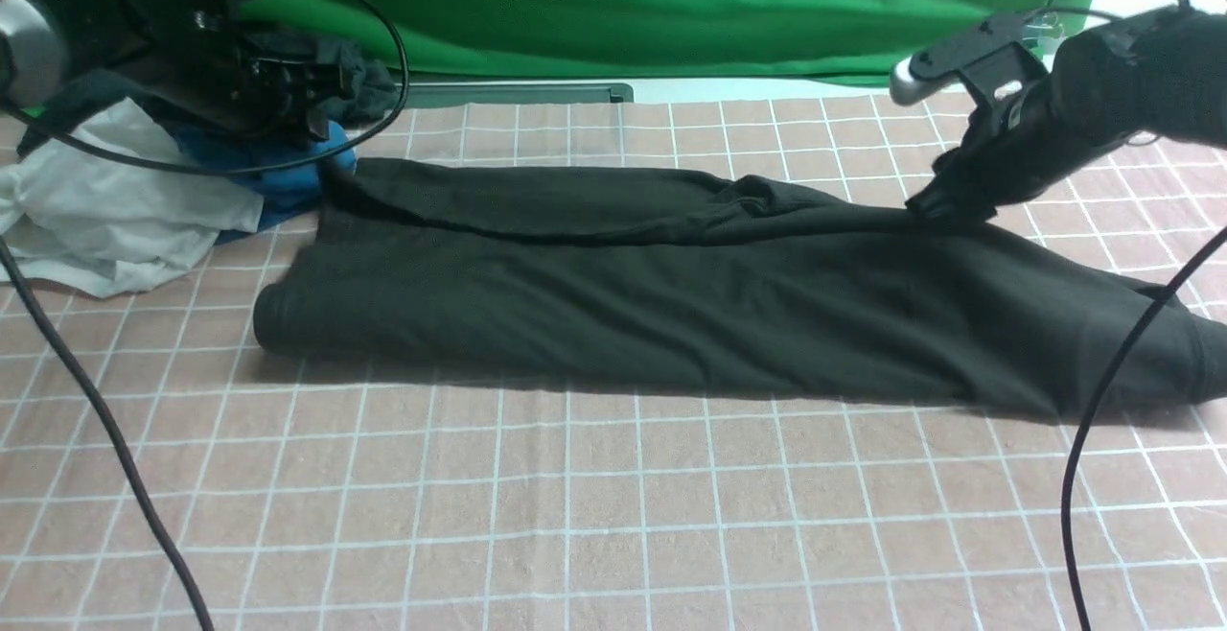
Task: Fold a long-sleeved shirt over a pink coffee tablecloth.
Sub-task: 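Fold the black garment in half by bringing its near edge over to the far edge, then pull the folded dark garment lengthwise by its ends to straighten it flat on the table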
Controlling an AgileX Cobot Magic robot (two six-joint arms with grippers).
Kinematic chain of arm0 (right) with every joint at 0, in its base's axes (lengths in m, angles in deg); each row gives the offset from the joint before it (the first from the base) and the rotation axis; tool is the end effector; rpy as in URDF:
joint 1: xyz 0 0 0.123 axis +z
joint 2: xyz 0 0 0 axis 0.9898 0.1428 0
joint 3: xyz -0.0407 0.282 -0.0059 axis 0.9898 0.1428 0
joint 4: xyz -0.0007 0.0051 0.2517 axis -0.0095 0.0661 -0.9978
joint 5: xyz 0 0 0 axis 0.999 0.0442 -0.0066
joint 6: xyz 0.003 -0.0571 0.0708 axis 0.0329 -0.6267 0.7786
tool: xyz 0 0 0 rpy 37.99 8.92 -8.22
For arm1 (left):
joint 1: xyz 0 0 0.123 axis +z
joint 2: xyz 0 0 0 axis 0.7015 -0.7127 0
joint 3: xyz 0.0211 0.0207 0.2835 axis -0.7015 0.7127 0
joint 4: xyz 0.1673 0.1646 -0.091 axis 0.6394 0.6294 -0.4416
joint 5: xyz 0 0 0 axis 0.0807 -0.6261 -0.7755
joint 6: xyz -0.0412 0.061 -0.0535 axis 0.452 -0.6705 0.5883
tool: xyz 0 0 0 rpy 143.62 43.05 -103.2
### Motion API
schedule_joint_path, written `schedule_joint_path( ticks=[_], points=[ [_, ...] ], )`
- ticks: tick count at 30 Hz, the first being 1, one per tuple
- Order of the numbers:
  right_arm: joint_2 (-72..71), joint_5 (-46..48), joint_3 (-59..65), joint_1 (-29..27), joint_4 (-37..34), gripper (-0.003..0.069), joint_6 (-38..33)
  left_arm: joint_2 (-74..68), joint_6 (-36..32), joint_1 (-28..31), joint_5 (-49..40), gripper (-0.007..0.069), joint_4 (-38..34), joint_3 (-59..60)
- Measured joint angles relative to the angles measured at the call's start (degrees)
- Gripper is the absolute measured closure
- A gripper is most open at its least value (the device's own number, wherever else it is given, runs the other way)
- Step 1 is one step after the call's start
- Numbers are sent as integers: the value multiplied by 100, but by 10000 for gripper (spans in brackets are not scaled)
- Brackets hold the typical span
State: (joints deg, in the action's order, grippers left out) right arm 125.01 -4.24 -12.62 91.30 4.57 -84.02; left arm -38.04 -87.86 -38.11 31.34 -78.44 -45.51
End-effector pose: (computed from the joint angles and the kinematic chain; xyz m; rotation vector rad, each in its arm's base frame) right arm 0.4384 0.0650 0.1929 -0.5433 2.5031 -0.1640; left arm 0.4953 0.0388 0.1971 -0.0939 2.4788 -0.1961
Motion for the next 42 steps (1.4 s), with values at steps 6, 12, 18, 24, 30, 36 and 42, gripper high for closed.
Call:
schedule_joint_path(
  ticks=[6,12,18,24,30,36,42],
  points=[
    [-439,85,-125,278,-992,351,-416,90,-329,4,-274,151,-90,-137],
    [31,536,-820,652,-2560,585,-1565,858,-860,-178,-1023,347,-230,-147],
    [960,1369,-1749,660,-3156,615,-1859,2026,-1182,-772,-1236,601,-233,585],
    [1618,1755,-2451,660,-3274,638,-1888,3407,-1188,-1312,-700,610,-71,2252],
    [2031,1098,-2825,594,-3130,638,-1808,4297,-1193,-1554,-69,610,-57,3623],
    [2081,170,-2912,233,-2914,607,-1495,4613,-1460,-1622,27,609,111,4321],
    [1391,1000,-2956,329,-3029,586,-1843,4590,-1437,-1622,276,609,238,4571]
  ],
)
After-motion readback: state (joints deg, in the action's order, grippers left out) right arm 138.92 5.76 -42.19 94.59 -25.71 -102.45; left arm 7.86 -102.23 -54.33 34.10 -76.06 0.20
